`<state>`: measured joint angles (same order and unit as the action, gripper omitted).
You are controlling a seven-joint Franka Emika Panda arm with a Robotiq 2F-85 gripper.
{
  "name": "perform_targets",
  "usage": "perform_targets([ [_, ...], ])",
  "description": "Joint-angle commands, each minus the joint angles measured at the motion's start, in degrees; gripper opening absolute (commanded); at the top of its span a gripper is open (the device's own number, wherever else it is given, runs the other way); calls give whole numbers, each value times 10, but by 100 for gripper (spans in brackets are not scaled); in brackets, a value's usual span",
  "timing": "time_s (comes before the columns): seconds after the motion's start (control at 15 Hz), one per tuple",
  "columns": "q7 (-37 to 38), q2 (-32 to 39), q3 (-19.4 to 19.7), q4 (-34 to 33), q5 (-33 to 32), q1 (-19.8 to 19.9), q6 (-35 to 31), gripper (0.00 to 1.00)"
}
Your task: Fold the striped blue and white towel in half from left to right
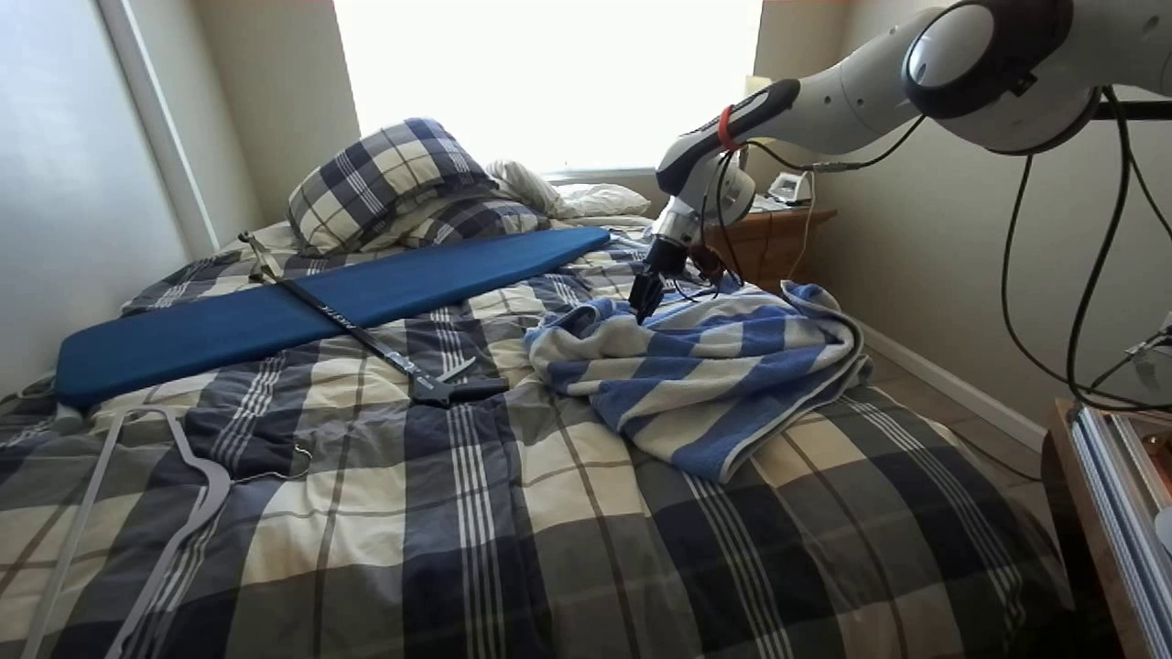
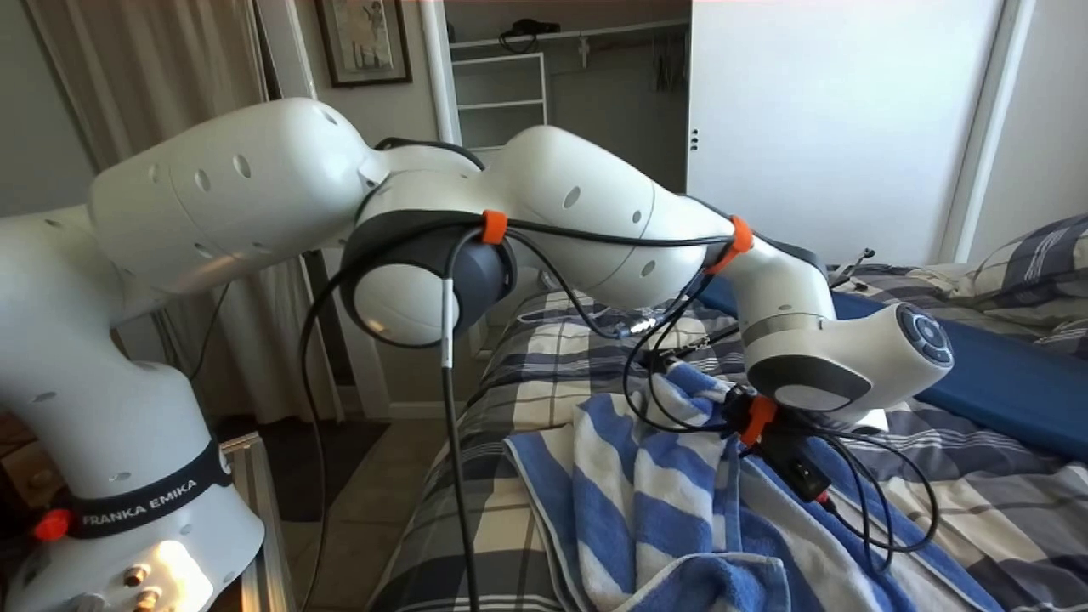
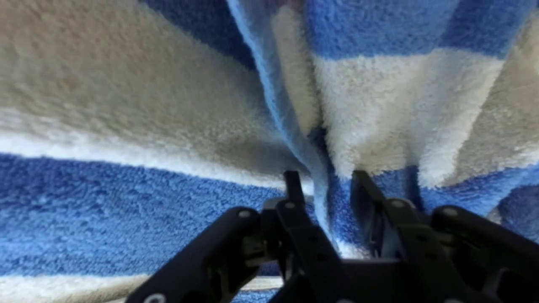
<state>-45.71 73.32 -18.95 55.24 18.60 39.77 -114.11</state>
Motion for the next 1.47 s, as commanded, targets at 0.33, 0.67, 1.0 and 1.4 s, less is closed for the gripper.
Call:
perform_targets([
  [0.33, 9, 22, -7, -39, 9, 4, 22, 2],
  [0.67, 100, -54, 1, 28, 44, 37, -59, 2],
  [1.0, 149, -153, 15, 143, 68, 94, -176, 2],
  [1.4, 163, -216, 20, 285, 138, 152, -357, 1],
])
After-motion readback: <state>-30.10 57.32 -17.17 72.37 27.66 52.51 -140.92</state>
